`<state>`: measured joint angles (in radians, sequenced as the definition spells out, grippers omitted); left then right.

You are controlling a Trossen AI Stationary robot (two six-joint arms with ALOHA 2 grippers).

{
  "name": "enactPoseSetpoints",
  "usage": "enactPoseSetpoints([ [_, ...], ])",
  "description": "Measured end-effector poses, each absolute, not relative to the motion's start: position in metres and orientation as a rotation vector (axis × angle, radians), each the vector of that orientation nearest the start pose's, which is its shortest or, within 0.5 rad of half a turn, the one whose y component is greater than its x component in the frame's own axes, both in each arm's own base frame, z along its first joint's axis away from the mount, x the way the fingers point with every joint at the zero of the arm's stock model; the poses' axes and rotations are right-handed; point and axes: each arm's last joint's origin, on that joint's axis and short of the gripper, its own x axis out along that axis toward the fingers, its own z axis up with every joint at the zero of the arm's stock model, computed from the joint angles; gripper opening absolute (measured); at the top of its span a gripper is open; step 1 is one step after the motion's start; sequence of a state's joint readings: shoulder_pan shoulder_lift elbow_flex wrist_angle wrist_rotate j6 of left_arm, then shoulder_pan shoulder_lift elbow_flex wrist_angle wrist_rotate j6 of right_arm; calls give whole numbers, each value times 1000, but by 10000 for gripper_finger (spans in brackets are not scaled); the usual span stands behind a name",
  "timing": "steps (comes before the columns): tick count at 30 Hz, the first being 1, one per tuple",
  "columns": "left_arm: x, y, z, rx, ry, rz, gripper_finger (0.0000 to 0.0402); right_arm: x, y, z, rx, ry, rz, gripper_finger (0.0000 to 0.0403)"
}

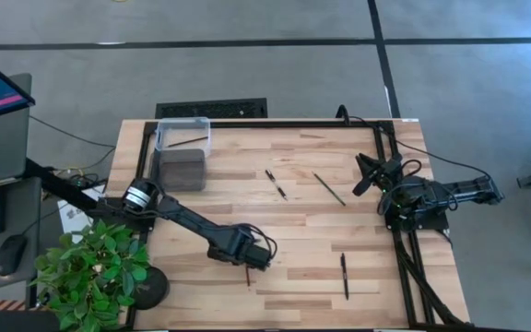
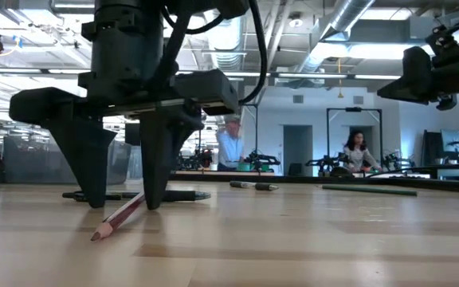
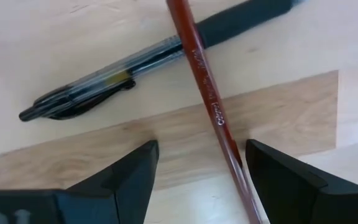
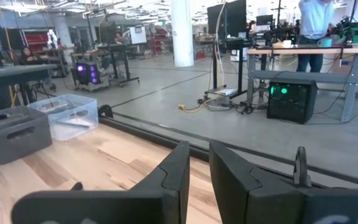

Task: Sort pens & pencils
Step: Put the brown pencil into the white bin

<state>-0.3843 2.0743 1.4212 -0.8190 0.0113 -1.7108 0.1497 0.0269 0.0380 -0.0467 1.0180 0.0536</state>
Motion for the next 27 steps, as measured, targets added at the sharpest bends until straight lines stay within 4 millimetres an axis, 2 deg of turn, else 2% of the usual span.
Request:
enactPoseSetpoints([
  [23,360,-143,136,-1101,1232,982,242,86,-12,170,30,7,-869,82],
  [27,360,-143,136,-1099,1234,986,226,86,-12,170,30,7,-869,82],
])
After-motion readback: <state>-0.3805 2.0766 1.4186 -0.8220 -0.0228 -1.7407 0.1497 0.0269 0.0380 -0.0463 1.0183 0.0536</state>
